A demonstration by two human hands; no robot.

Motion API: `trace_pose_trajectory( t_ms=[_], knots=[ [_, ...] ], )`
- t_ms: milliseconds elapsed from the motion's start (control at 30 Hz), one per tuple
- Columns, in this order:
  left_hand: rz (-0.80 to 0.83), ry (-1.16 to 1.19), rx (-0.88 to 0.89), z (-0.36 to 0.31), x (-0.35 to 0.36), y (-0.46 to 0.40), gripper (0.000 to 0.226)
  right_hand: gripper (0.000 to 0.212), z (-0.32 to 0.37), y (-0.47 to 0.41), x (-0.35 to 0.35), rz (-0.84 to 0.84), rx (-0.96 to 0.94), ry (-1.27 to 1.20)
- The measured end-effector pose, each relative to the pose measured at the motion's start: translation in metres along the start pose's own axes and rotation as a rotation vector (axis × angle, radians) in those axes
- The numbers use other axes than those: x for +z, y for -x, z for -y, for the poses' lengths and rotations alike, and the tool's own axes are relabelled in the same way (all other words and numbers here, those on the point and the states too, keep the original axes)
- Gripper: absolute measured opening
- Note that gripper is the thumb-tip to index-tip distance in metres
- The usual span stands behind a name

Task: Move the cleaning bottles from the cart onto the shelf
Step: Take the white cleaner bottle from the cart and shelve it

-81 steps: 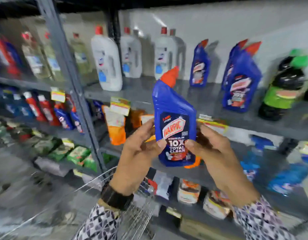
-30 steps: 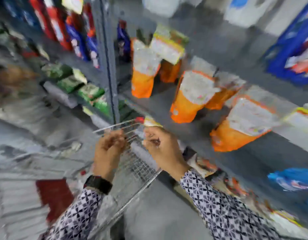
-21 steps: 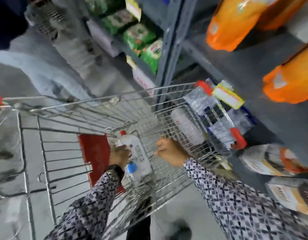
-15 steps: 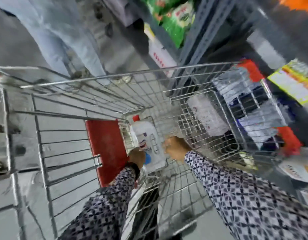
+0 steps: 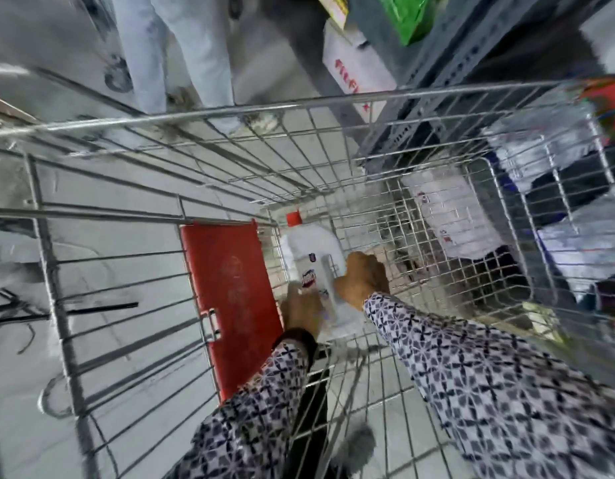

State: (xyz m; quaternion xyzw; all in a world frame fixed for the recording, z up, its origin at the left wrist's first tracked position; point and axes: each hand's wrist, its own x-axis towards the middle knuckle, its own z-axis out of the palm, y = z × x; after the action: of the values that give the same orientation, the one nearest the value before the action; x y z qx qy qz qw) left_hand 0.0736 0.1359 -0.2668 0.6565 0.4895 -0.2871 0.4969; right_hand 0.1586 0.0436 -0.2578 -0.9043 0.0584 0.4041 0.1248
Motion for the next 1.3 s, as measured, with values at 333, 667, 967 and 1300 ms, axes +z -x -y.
trace_pose_trajectory(
  t_ms=[333, 667, 967, 1300],
  knots=[
    [0.430, 0.510, 0.206, -0.106, -0.023, 0.203, 0.016, 0.024, -0.084, 0.194, -0.185, -0.316, -0.103, -0.447],
    [0.964, 0.418, 0.766, -0.199, 0.019, 0.513, 0.016, 0.016, -0.198, 0.475, -0.316, -0.975, -0.300, -1.313],
    [1.177, 0.290, 1.096, -0.168, 0.089, 0.669, 0.037, 0.021, -0.281, 0.630, -0.313, -1.358, -0.498, -1.735],
    [1.228, 0.218, 1.042, -0.155, 0.114, 0.692, 0.042, 0.024, -0.319, 0.644, -0.297, -1.442, -0.414, -1.709]
  ],
)
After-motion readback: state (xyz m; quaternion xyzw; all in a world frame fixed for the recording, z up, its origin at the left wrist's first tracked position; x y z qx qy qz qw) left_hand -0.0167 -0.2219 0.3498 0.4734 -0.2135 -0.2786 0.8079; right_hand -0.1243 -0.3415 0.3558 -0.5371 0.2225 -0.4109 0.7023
